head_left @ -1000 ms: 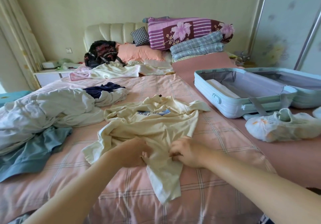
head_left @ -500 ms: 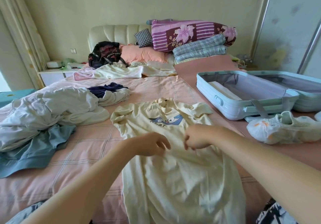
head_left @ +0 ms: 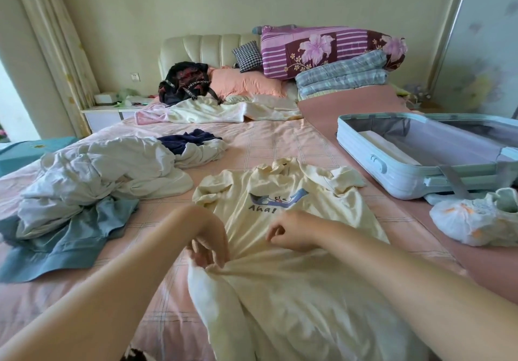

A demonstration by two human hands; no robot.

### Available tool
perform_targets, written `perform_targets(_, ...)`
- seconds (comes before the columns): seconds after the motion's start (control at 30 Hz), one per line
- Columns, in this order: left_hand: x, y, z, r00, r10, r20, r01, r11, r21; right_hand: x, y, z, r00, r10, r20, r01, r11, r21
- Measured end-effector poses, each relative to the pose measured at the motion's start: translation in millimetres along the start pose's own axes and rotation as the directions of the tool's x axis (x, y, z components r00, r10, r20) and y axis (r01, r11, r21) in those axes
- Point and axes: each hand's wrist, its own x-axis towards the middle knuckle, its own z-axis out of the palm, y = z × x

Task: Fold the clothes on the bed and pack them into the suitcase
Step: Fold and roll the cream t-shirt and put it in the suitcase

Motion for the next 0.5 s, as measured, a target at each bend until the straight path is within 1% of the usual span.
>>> perform_targets(0.03, 2.6, 3.8, -10.2, 1.000, 0.009, -0.028, -0.009, 1.000, 0.021, 3.6, 5.2, -6.8, 0.998, 0.018, -0.055, -0.018, 1.000, 0.001)
perform_targets(0.07, 7.2, 8.8, -22.3, 0.992, 0.041, -0.116, -0.036, 0.998, 0.045, 8.6, 12.4, -13.4, 0.993, 0.043, -0.113, -0.044, 0.999, -0.004)
perform_targets(0.1, 13.9, 15.8, -35.6, 0.967, 0.087, -0.240, -0.075, 0.996, 0.055, 15.2, 21.8, -20.2, 0.983, 0.070, -0.169, -0.072, 0.997, -0.006)
perform_targets(0.17, 28.7, 32.7, -60.4, 0.864, 0.155, -0.479, -0.147, 0.988, 0.054, 31.1, 44.9, -33.2, 0.959, 0.119, -0.259, -0.126, 0.992, -0.011)
perform_targets(0.23, 46.9, 51.3, -81.0, 0.756, 0.172, -0.631, -0.200, 0.979, 0.026, 49.4, 69.0, -44.9, 0.927, 0.151, -0.344, -0.165, 0.986, -0.012)
perform_targets(0.3, 69.6, 64.6, -98.0, 0.696, 0.157, -0.701, -0.263, 0.964, -0.045, 69.8, 90.1, -53.4, 0.893, 0.154, -0.422, -0.172, 0.985, -0.004)
perform_targets(0.37, 94.0, 69.2, -113.7, 0.657, 0.151, -0.738, -0.267, 0.963, -0.041, 90.8, 106.4, -58.4, 0.873, 0.138, -0.468, -0.189, 0.980, -0.062)
perform_targets(0.43, 122.8, 66.5, -128.3, 0.637, 0.151, -0.756, -0.246, 0.969, -0.013, 111.6, 120.5, -61.0, 0.884, 0.144, -0.445, -0.246, 0.952, -0.181)
perform_targets(0.5, 151.2, 59.7, -140.1, 0.642, 0.148, -0.752, -0.203, 0.979, 0.019, 129.8, 134.1, -61.4, 0.900, 0.155, -0.408, -0.285, 0.916, -0.281)
